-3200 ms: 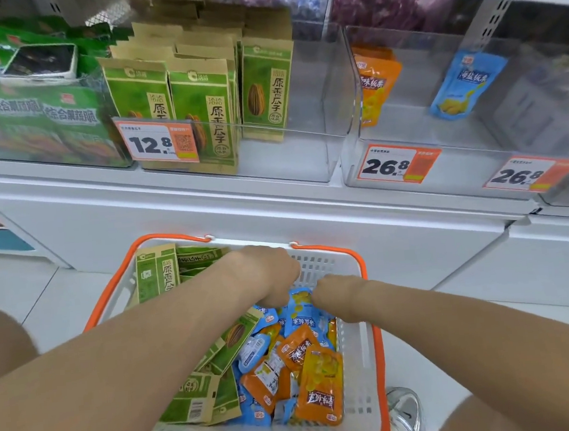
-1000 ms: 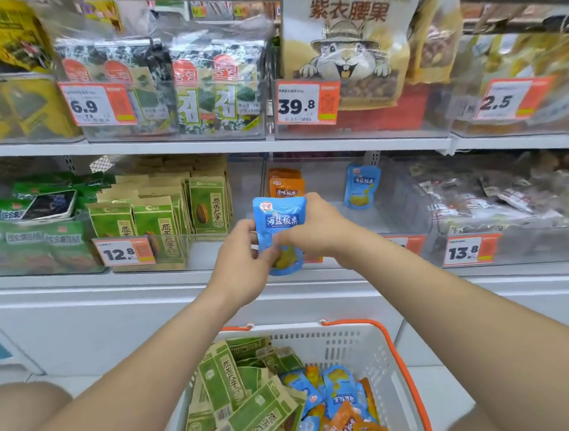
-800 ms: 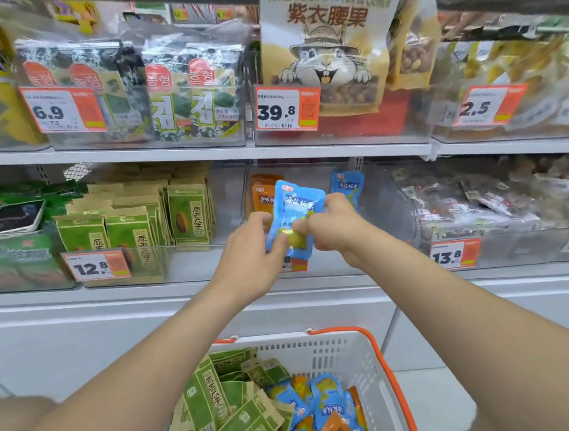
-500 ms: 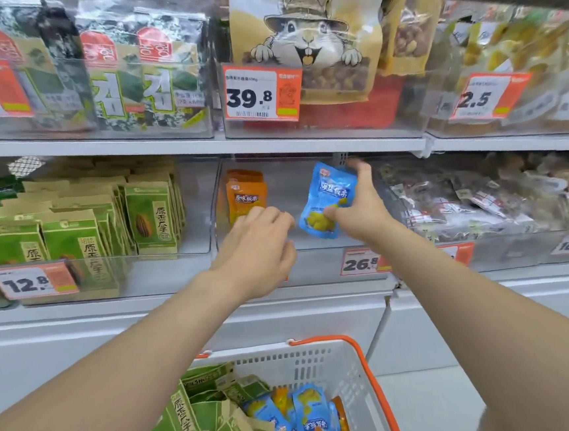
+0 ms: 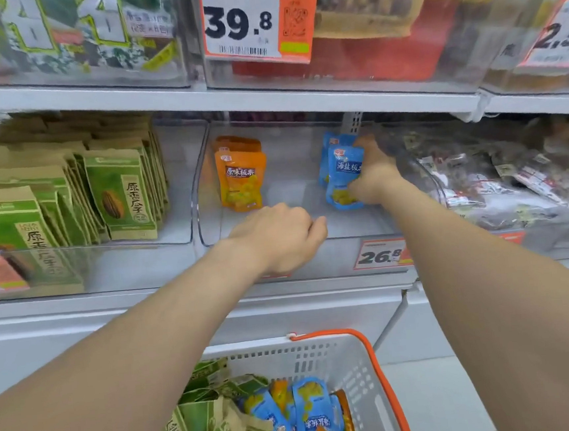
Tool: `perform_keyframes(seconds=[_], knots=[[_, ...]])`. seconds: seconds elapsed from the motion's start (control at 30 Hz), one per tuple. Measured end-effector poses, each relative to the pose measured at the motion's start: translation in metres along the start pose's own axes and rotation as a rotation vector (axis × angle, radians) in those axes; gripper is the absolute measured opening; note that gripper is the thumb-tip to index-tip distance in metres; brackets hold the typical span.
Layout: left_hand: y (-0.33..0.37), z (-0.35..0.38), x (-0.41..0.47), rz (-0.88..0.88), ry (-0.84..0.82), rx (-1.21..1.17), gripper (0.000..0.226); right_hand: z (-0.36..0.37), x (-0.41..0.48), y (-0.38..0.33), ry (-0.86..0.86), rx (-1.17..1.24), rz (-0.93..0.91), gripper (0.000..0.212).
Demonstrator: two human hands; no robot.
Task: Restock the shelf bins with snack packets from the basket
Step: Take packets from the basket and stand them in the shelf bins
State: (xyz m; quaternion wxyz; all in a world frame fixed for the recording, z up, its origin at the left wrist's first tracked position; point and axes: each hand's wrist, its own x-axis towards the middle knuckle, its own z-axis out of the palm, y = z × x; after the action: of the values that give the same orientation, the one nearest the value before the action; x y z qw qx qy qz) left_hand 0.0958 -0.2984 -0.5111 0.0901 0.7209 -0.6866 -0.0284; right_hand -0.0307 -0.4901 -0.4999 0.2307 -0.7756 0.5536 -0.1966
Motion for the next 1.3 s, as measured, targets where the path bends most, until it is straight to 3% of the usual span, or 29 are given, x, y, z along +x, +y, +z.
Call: perform_keyframes(seconds=[0.17,0.3,0.37,0.43,0.53,0.63,0.97,1.17,1.3], knots=[[-0.007,0.007,0.002,0.051,0.009,-0.040,0.061,0.014,0.015,0.001,0.115,-0.044,0.036,0.066],[-0.003,0.007,0.000,0.065,0.046,-0.033,0.059,0.017,0.002,-0.010,0.236,-0.453,0.067,0.093],[-0.002,0.005,-0.002,0.064,0.065,-0.031,0.058,0.017,-0.004,-0.014,0.252,-0.538,0.013,0.100],[-0.002,0.006,-0.004,0.058,0.074,-0.025,0.059,0.021,-0.005,-0.016,0.167,-0.552,-0.028,0.085],[-0.002,0.005,-0.007,0.057,0.079,-0.022,0.060,0.031,-0.002,-0.017,-0.050,-0.516,-0.020,0.037],[-0.001,0.005,-0.008,0.053,0.088,-0.021,0.060,0.038,0.002,-0.015,-0.177,-0.502,-0.032,0.039],[0.000,0.006,-0.007,0.028,0.101,-0.020,0.061,0.035,0.008,-0.004,-0.265,-0.533,-0.026,0.058],[-0.004,0.010,-0.016,0.085,0.318,-0.041,0.047,0.022,-0.010,-0.012,-0.367,-0.566,-0.095,0.035],[-0.007,0.014,-0.034,0.220,0.540,-0.063,0.020,0.012,-0.033,-0.020,-0.246,-0.536,-0.181,0.013]])
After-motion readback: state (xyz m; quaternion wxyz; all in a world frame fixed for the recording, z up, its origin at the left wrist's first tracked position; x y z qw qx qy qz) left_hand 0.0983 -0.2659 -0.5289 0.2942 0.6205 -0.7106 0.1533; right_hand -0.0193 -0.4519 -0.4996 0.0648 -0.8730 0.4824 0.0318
